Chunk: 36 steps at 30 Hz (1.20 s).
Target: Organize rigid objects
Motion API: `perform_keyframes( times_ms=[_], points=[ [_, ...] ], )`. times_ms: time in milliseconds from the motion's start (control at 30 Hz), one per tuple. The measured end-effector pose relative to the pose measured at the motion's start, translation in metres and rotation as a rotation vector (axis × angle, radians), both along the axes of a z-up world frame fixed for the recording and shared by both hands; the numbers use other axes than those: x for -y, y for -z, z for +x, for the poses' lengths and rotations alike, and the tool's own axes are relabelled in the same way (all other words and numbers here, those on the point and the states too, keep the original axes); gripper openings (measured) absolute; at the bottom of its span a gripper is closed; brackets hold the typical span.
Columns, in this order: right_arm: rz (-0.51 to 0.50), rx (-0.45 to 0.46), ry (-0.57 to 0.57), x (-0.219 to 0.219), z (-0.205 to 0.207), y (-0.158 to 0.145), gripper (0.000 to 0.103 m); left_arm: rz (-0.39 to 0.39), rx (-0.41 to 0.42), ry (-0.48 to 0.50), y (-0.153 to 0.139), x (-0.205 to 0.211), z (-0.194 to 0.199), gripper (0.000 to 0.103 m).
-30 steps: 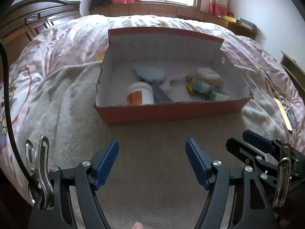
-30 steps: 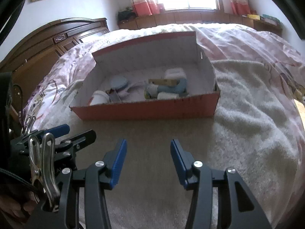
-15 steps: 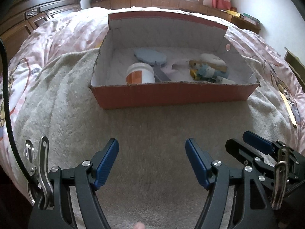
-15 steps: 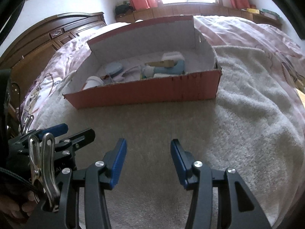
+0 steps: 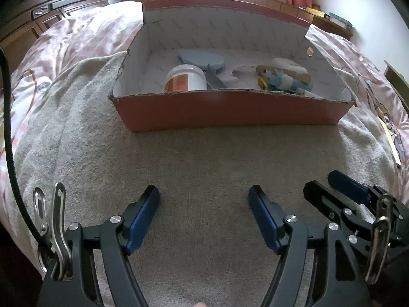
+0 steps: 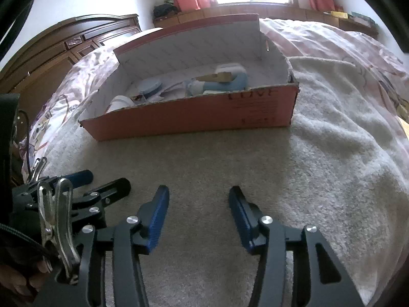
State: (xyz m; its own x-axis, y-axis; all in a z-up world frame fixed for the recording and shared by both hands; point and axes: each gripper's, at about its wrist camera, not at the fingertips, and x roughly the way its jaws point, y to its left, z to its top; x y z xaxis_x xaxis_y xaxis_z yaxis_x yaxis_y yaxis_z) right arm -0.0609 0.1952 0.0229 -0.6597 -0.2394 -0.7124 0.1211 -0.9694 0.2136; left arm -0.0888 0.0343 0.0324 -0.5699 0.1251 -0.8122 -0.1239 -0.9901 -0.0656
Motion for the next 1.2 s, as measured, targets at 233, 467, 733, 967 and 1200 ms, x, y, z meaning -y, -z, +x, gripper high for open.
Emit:
perform_keyframes(
  times_ms=[233,467,733,967,1200],
  points=[
    [0.003,-0.002,-0.001,0.0017,0.0,-0.0002,0.054,-0.001,0.002,-0.004,0.0002,-0.001,-0.0007,0.074],
    [0.001,-0.001,0.0,0.0017,0.0,-0.0004,0.054,0.0,0.002,-0.01,0.0004,0.0,-0.0007,0.074],
    [-0.002,-0.001,0.001,0.0014,-0.0002,-0.0001,0.054,0.002,0.003,-0.01,0.0005,0.0003,-0.0006,0.074],
    [-0.003,0.0,0.001,0.0012,-0.0005,-0.0001,0.054,0.005,0.004,-0.011,0.0004,0.0011,-0.0001,0.074],
    [-0.004,0.0,0.001,0.0012,-0.0005,0.0,0.055,0.006,0.004,-0.012,0.0003,0.0006,0.0003,0.074]
  ],
)
